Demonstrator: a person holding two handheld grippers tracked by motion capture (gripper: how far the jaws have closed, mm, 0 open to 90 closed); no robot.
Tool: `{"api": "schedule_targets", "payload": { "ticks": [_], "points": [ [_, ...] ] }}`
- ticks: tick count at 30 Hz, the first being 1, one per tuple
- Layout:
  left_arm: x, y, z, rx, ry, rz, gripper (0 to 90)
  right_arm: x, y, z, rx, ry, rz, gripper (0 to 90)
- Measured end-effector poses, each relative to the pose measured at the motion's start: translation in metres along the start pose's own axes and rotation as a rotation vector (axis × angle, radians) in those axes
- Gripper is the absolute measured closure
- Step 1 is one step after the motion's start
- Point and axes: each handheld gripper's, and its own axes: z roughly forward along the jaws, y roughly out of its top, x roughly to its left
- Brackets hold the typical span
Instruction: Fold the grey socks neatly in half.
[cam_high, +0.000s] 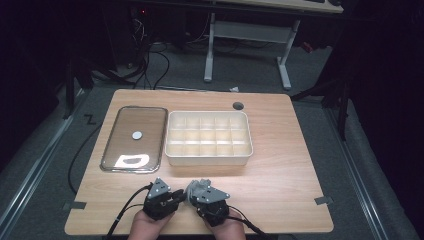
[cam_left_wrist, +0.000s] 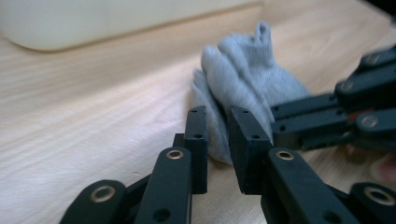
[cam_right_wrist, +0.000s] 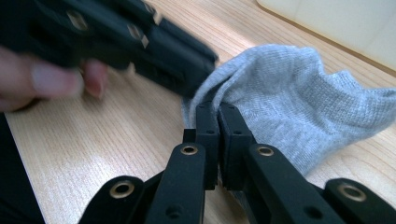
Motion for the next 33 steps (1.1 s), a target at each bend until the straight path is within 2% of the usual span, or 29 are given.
{"api": "schedule_targets", "payload": {
  "ticks": [3,5,9,12,16,20,24,26,27,28,30,31,33],
  "points": [
    [0.004,0.006,-0.011,-0.066,0.021,-0.004,77.7,0.0,0.0,0.0,-0.002,0.002,0.0,89.0],
    [0.001,0.01,-0.019,-0.095,0.029,0.02,81.9,0.0,0.0,0.001,-0.003,0.009,-0.003,88.9],
    [-0.014,0.015,-0.022,-0.112,-0.002,0.07,86.0,0.001,0.001,0.002,-0.005,0.034,-0.01,88.8],
    [-0.025,0.016,-0.016,-0.097,-0.027,0.109,86.9,0.005,0.001,0.003,-0.009,0.048,-0.013,88.6],
    [-0.026,0.02,-0.006,-0.086,-0.042,0.101,87.5,0.009,0.002,0.005,-0.011,0.059,-0.022,88.2],
    [-0.018,0.018,0.003,-0.039,-0.019,0.108,88.9,0.009,0.003,0.006,-0.009,0.062,-0.026,88.1],
    [-0.007,0.012,0.008,-0.016,0.017,0.108,89.2,0.009,0.003,0.007,-0.012,0.07,-0.024,86.5],
    [-0.005,0.01,0.009,-0.003,0.021,0.113,89.3,0.008,0.004,0.006,-0.01,0.077,-0.012,80.4],
    [-0.006,0.009,0.01,-0.001,0.025,0.119,89.3,0.007,0.005,0.006,-0.012,0.096,-0.005,75.7],
    [-0.006,0.008,0.01,0.004,0.027,0.123,89.3,0.006,0.006,0.004,-0.022,0.107,0.015,75.6],
    [-0.006,0.007,0.01,0.01,0.023,0.126,89.2,0.004,0.008,-0.004,-0.065,0.104,0.029,76.2],
    [-0.006,0.006,0.01,0.008,0.024,0.126,89.2,0.003,0.01,-0.01,-0.092,0.089,0.03,77.7],
    [-0.006,0.006,0.01,0.012,0.022,0.13,89.1,0.001,0.012,-0.017,-0.108,0.047,0.026,80.7]
  ]
}}
